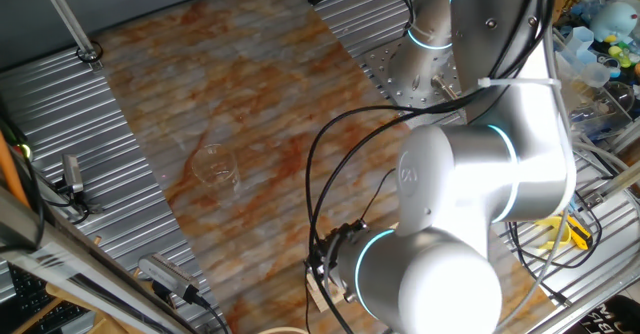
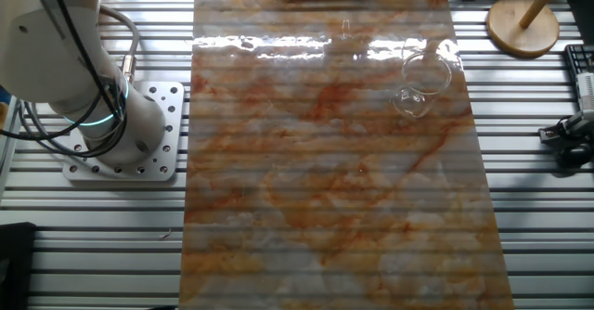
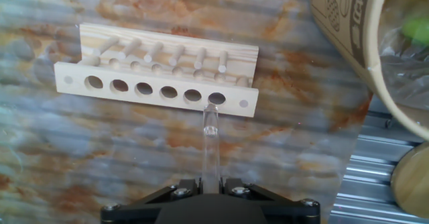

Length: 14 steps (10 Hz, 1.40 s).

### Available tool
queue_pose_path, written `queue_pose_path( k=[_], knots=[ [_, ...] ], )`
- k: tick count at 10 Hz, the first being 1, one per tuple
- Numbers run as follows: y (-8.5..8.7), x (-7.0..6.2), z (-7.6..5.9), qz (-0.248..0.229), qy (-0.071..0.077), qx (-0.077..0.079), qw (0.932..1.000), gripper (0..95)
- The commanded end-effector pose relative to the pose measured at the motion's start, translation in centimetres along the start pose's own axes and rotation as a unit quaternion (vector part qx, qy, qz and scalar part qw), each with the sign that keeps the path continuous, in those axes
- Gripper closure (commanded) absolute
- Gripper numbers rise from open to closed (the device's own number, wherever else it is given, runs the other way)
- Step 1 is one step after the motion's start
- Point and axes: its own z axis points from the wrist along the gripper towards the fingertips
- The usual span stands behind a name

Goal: Pour out the test tube

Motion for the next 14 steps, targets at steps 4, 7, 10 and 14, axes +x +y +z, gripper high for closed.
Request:
queue_pose_path(
  k=[4, 7, 10, 14],
  knots=[
    [-0.08, -0.3, 0.14, -0.009, 0.011, -0.005, 0.9999, 95.0],
    [-0.12, -0.43, 0.29, -0.011, 0.015, -0.007, 0.9998, 95.0],
    [-0.09, -0.8, 0.26, -0.011, 0.019, -0.009, 0.9997, 95.0],
    [-0.09, -1.12, 0.3, -0.011, 0.026, -0.008, 0.9996, 95.0]
  ],
)
